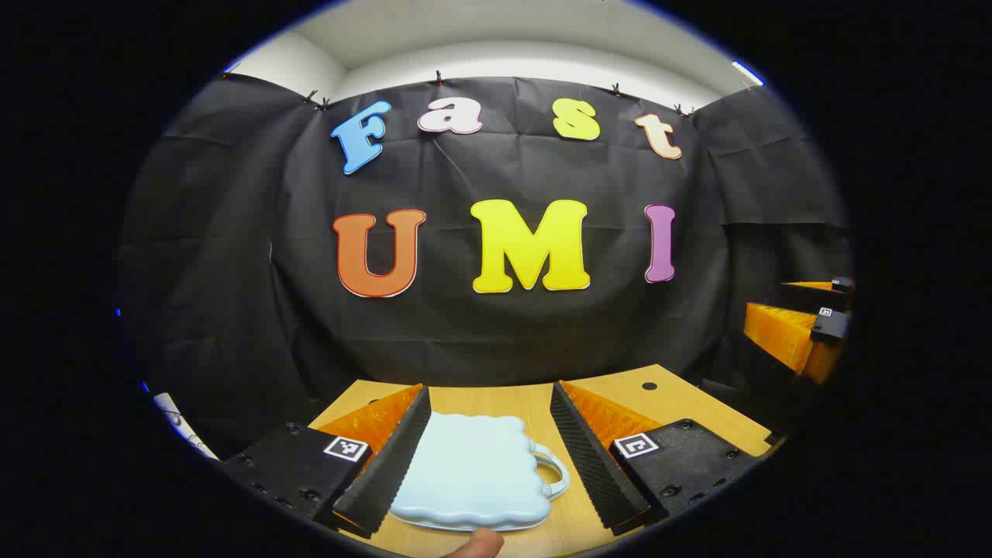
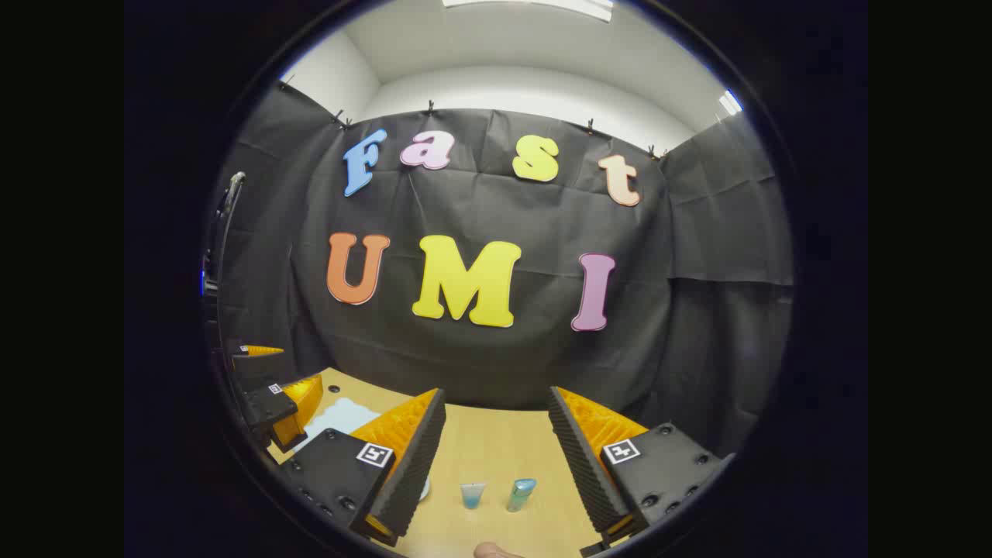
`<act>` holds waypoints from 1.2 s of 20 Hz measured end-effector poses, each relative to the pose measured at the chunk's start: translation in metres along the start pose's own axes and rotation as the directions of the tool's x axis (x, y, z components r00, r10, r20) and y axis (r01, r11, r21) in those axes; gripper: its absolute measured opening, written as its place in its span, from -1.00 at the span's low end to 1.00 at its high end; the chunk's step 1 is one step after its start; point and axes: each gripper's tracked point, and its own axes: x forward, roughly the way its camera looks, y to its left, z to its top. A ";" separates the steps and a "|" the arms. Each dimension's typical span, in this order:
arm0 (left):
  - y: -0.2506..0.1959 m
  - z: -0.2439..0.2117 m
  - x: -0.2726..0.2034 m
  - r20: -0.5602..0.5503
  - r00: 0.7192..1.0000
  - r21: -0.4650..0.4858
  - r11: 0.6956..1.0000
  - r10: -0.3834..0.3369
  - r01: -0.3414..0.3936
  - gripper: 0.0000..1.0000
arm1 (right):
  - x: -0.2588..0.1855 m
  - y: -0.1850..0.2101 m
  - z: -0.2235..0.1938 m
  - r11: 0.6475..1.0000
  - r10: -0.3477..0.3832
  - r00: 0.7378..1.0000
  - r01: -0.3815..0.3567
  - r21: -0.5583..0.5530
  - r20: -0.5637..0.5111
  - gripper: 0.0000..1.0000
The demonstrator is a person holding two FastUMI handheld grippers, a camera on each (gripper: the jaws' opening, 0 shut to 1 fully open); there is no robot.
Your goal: First open the suitcase, pack the skin care products into it, and then close the suitcase.
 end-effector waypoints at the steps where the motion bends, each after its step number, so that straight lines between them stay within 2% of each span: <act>1: -0.002 -0.001 0.000 -0.003 1.000 -0.004 1.000 0.001 -0.001 0.98 | 0.000 -0.002 0.000 1.000 0.002 1.000 -0.002 0.004 -0.003 0.56; 12: -0.009 -0.008 0.003 -0.014 1.000 0.010 1.000 0.008 -0.008 0.98 | 0.007 -0.011 -0.008 1.000 0.013 1.000 -0.013 0.006 -0.021 0.56; 17: -0.017 -0.030 0.014 -0.014 1.000 0.132 0.991 -0.001 0.003 0.98 | 0.011 -0.033 -0.010 1.000 -0.028 0.999 0.028 -0.008 -0.020 0.59; 19: -0.023 -0.052 0.020 -0.031 0.999 0.235 0.972 -0.012 0.019 0.98 | 0.013 -0.051 -0.013 0.998 -0.066 0.997 0.066 -0.007 -0.028 0.59; 21: -0.029 -0.074 0.026 -0.032 0.999 0.365 0.931 -0.013 0.024 0.98 | 0.015 -0.071 -0.019 0.994 -0.106 0.994 0.105 -0.008 -0.041 0.59; 22: -0.032 -0.084 0.030 -0.027 1.000 0.434 0.900 -0.015 0.025 0.97 | 0.015 -0.083 -0.021 0.991 -0.132 0.990 0.132 -0.014 -0.048 0.55; 24: -0.038 -0.104 0.038 -0.015 1.000 0.578 0.816 -0.016 0.022 0.97 | 0.017 -0.108 -0.025 0.982 -0.189 0.980 0.188 -0.022 -0.058 0.59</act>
